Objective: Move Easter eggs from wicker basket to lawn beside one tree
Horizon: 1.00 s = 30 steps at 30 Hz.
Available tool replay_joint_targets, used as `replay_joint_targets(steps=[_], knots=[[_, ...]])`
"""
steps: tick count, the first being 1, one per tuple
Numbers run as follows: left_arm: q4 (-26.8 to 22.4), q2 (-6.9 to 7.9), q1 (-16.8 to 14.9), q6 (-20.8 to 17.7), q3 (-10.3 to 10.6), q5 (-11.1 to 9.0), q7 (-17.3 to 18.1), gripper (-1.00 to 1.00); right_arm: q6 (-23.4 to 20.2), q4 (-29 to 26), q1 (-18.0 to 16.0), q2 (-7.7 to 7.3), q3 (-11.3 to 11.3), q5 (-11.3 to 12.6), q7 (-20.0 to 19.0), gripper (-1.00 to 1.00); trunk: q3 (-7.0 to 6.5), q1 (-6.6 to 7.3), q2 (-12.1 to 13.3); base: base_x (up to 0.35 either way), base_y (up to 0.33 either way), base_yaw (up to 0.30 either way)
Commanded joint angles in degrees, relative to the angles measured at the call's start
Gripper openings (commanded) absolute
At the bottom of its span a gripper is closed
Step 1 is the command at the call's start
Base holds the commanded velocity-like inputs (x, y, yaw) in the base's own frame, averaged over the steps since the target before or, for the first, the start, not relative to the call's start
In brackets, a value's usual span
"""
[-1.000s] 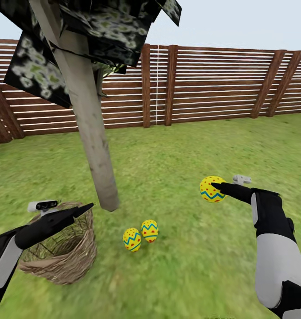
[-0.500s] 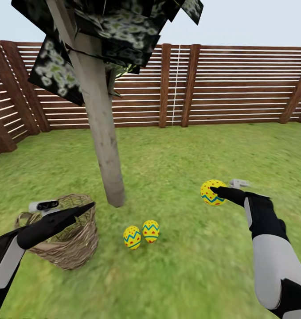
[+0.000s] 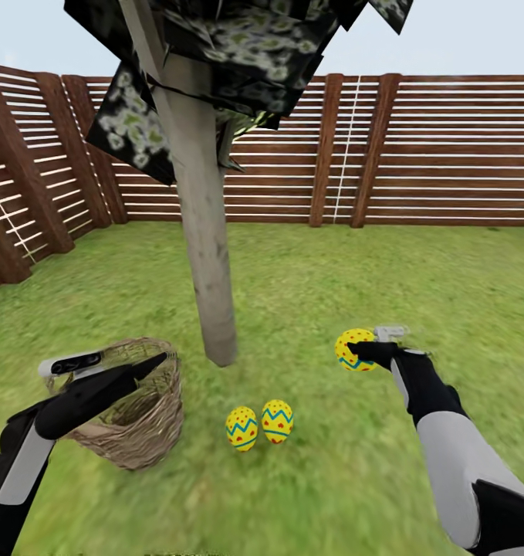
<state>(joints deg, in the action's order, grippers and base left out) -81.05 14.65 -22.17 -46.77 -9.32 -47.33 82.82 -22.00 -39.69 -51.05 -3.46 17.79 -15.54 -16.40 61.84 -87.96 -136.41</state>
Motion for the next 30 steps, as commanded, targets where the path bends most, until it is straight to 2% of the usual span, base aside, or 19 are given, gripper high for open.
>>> replay_joint_targets(steps=[1, 3, 6, 8, 10, 12, 15, 17, 20, 23, 30], knots=[[0.01, -0.1, 0.0, -0.6, 0.01, -0.1, 1.2, 1.0, 0.6, 1.93, -0.02, 0.0, 0.06, -0.65, -0.28, -1.0, 0.05, 0.01, -0.02, 0.005, -0.001, 0.293], [0.02, -0.12, 0.02, -0.6, -0.06, -0.08, 3.33, 1.0, 2.81, 5.43, -0.03, -0.04, -0.15, -0.97, 0.01, -1.0, 0.05, 0.01, -0.02, 0.002, 0.0, 0.293], [-0.04, -0.07, 0.07, -0.64, -0.17, -0.12, 5.62, 1.0, 10.85, 12.91, -0.05, -0.05, -0.29, -4.05, 4.44, -1.0, 0.05, 0.01, -0.02, 0.0, 0.0, 0.138], [-0.05, -0.05, 0.09, -0.68, -0.24, -0.13, 6.82, 1.0, 16.28, 17.16, -0.06, -0.05, -0.3, -4.66, 6.46, -1.0, 0.05, 0.01, -0.02, 0.0, 0.0, 0.015], [-0.01, -0.06, 0.1, -0.69, -0.24, -0.13, 7.18, 1.0, 19.38, 20.02, -0.02, -0.05, -0.3, -4.83, 6.9, -1.0, 0.05, 0.01, -0.02, 0.0, 0.0, 0.003], [0.01, -0.06, 0.11, -0.69, -0.25, -0.36, 7.18, 1.0, 19.85, 20.73, -0.02, -0.05, -0.3, -4.85, 6.97, -1.0, 0.05, 0.01, -0.02, 0.0, 0.0, 0.0], [0.23, -0.01, 0.23, -0.69, -0.63, -2.28, 7.18, 1.0, 20.05, 22.43, -0.02, -0.04, -0.37, -4.98, 6.99, -1.0, 0.05, 0.01, -0.02, 0.0, 0.0, 0.0], [0.34, -0.01, 0.27, -0.69, -0.89, -2.53, 7.18, 1.0, 20.06, 25.11, -0.02, 0.1, -0.7, -6.1, 7.05, -1.0, 0.05, 0.01, -0.02, 0.0, 0.0, 0.0], [0.3, 0.02, 0.28, -0.69, -1.04, -2.65, 7.18, 1.0, 20.13, 29.33, -0.07, 2.14, -1.22, -8.58, 10.82, -1.0, 0.59, -0.65, -1.23, 0.0, 0.0, 0.0], [0.26, 0.03, 0.28, -0.69, -1.31, -2.67, 7.18, 1.0, 20.17, 29.8, -0.1, 2.71, -1.27, -9.11, 11.92, -1.0, 1.12, -1.31, -2.43, 0.0, 0.0, 0.0], [0.19, 0.03, 0.28, -0.69, -1.72, -2.68, 7.18, 1.0, 20.24, 29.85, -0.1, 2.76, -1.27, -9.12, 12.08, -1.0, 2.38, -2.84, -5.24, 0.0, 0.0, 0.0]])
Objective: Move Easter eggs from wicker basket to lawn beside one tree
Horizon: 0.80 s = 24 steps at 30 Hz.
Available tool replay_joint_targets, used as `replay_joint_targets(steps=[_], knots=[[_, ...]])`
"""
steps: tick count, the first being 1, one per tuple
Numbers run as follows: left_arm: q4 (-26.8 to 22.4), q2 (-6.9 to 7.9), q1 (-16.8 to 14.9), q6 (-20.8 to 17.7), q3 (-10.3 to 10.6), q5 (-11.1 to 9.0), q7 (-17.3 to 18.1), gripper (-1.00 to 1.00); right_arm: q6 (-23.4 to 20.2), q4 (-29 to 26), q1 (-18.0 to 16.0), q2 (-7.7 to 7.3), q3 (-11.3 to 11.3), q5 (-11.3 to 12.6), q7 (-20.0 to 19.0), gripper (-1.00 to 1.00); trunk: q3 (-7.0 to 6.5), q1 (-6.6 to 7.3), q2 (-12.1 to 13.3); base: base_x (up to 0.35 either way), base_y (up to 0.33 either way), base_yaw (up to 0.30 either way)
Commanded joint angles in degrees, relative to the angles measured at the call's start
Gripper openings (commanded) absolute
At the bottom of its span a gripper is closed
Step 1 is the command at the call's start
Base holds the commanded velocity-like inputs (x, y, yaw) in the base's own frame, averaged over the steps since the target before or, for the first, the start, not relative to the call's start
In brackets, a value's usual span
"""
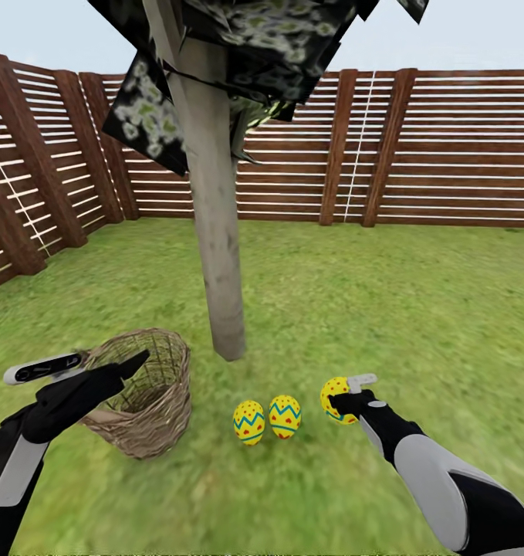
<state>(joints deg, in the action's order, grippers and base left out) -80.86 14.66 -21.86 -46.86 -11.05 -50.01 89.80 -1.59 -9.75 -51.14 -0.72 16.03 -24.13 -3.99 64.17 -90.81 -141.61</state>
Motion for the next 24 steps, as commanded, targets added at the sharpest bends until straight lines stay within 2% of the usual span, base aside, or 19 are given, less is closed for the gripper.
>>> replay_joint_targets(steps=[1, 4, 6, 8, 24], knots=[[-0.01, 0.01, -0.02, -0.61, -0.03, 0.0, 0.2, 1.0, -0.17, -0.1, -0.02, 0.06, 0.47, -0.55, -0.34, -1.0, 0.23, -0.21, -0.44, 0.0, 0.0, 0.0], [-0.07, -0.05, -0.02, -0.61, -0.04, -0.02, 0.2, 1.0, 0.4, -0.23, -0.02, 0.09, -0.31, -0.53, -0.38, -1.0, 0.77, -0.86, -1.63, 0.0, 0.0, 0.0], [-0.09, -0.07, -0.02, -0.61, -0.03, -0.02, 0.2, 1.0, 3.86, -0.17, -0.02, 0.05, -0.77, -0.59, -0.33, -1.0, 1.21, -0.92, -1.65, 0.0, 0.0, 0.0], [-0.06, -0.07, -0.02, -0.61, -0.03, -0.02, 0.2, 1.0, 4.77, -0.16, -0.02, 0.05, -0.85, -0.59, -0.32, -1.0, 1.66, -0.97, -1.68, 0.0, 0.0, 0.0], [-0.09, -0.16, -0.02, -0.61, -0.02, -0.06, 0.2, 1.0, 5.2, -0.29, -0.02, 0.0, -0.86, -0.57, -0.18, -1.0, 4.98, -1.35, -1.88, 0.0, 0.0, 0.0]])
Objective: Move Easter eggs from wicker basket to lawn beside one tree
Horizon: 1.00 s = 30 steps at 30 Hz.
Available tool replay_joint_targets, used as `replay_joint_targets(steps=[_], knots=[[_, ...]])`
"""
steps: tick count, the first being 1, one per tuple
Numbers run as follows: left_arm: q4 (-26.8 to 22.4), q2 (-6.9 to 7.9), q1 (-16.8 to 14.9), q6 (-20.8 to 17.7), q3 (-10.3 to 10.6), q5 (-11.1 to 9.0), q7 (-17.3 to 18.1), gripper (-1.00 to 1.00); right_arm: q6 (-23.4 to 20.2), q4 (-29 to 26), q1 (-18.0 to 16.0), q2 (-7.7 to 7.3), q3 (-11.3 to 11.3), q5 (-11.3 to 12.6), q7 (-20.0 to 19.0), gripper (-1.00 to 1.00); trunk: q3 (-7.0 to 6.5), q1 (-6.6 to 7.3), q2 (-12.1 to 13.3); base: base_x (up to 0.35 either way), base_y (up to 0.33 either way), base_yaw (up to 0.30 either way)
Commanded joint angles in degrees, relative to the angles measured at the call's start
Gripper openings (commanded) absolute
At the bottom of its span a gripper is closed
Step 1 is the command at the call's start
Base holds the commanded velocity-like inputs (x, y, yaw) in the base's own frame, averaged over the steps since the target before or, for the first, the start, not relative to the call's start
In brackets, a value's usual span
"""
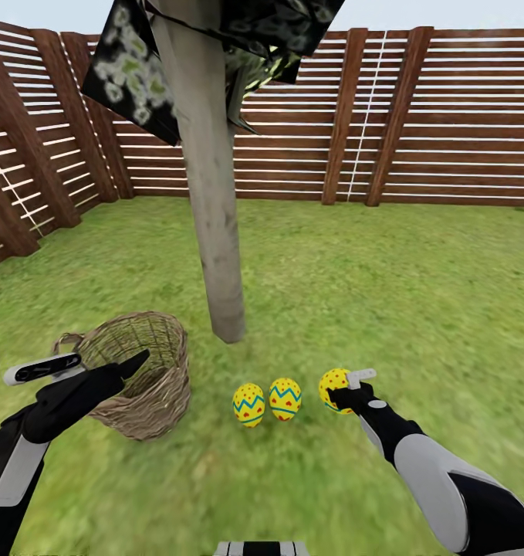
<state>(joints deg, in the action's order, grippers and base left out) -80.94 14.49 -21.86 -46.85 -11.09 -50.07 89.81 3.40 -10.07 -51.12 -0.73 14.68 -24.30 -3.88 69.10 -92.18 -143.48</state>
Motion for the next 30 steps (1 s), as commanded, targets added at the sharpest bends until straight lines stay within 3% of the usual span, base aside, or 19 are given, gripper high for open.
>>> replay_joint_targets(steps=[1, 7, 19, 25, 28, 30], knots=[[0.05, 0.01, -0.02, -0.61, 0.01, -0.02, 0.19, 1.0, 0.29, 0.04, -0.03, -0.04, 0.51, -0.4, -0.37, -1.0, 0.04, 0.01, -0.02, 0.0, 0.0, 0.0], [0.61, -0.07, 0.06, -0.54, 0.02, -0.03, 0.19, 1.0, 0.39, -0.39, -0.03, -0.05, 0.47, -0.31, -0.51, -1.0, 0.05, 0.01, -0.02, 0.0, -0.027, 0.014], [0.66, -0.07, 0.07, -0.52, 0.01, -0.06, 0.19, 1.0, 0.43, -0.38, -0.03, 0.02, 0.44, -0.38, -0.29, -1.0, 0.44, 0.01, -0.02, 0.029, -0.295, 0.26], [0.69, -0.01, 0.07, -0.52, 0.01, -2.33, 0.19, 1.0, 0.3, -0.31, -0.03, 0.21, -0.34, -0.4, -0.16, -1.0, 0.49, 0.01, -0.02, 0.222, -0.261, 0.074], [0.65, -0.03, 0.07, -0.52, 0.01, -2.46, 0.19, 1.0, -0.28, -0.39, -0.06, 2.31, -2.5, -0.45, 1.54, -1.0, 0.49, 0.01, -0.02, 0.178, -0.196, 0.001], [0.61, -0.01, 0.07, -0.52, 0.01, -2.49, 0.19, 1.0, -0.4, -0.33, -0.11, 2.82, -2.96, -0.41, 3.02, -1.0, 0.49, 0.01, -0.02, 0.029, -0.031, 0.0]])
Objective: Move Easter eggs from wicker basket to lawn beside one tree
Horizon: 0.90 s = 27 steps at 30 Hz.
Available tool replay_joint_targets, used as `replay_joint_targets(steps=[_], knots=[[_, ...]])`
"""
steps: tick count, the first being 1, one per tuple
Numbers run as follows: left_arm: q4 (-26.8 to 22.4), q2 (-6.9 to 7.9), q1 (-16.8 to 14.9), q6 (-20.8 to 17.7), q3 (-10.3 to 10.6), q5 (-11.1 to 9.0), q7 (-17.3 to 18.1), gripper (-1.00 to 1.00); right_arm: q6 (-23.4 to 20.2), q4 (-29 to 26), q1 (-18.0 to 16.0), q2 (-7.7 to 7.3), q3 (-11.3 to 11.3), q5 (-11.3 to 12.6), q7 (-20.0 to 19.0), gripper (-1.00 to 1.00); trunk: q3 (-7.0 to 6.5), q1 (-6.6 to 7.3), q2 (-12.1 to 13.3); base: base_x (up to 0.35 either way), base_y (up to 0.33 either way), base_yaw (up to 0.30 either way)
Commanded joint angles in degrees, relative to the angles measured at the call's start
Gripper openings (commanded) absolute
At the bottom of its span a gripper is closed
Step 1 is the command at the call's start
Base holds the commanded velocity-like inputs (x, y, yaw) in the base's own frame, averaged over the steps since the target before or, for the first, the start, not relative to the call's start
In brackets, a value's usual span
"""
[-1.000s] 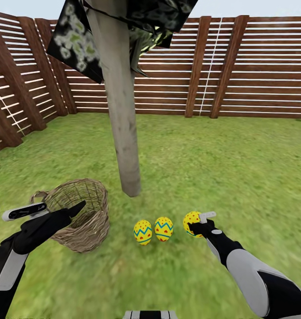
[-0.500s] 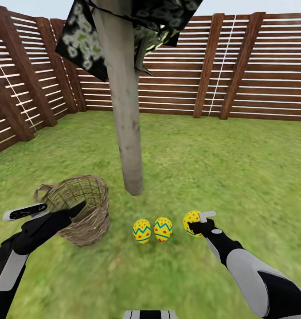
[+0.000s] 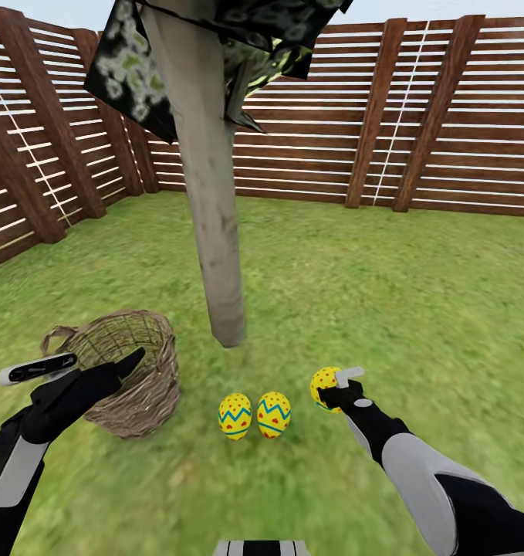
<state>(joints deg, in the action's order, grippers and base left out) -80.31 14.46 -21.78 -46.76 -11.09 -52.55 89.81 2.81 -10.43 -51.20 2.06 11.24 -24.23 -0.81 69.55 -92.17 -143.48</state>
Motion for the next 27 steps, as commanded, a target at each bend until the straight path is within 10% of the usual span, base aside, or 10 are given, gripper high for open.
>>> replay_joint_targets(steps=[1, 11, 27], knots=[[-0.02, -0.01, 0.02, -0.61, 0.01, -0.01, 0.19, 1.0, 0.16, 0.06, -0.04, 0.15, 0.41, -0.42, -0.07, -1.0, 0.04, 0.01, -0.02, 0.008, -0.009, 0.0], [-0.59, -0.04, 0.16, -0.61, 0.08, -0.01, 0.19, 1.0, 0.91, -0.26, -0.23, 2.56, -4.6, -0.23, -1.55, -1.0, 2.04, -0.22, -0.14, 0.001, -0.001, 0.0], [-0.63, -0.05, 0.16, -0.61, 0.13, -0.01, 0.19, 1.0, 0.51, -0.72, -0.83, 2.26, -4.38, 0.29, -0.69, -1.0, 5.58, -0.64, -0.35, 0.0, 0.0, 0.0]])
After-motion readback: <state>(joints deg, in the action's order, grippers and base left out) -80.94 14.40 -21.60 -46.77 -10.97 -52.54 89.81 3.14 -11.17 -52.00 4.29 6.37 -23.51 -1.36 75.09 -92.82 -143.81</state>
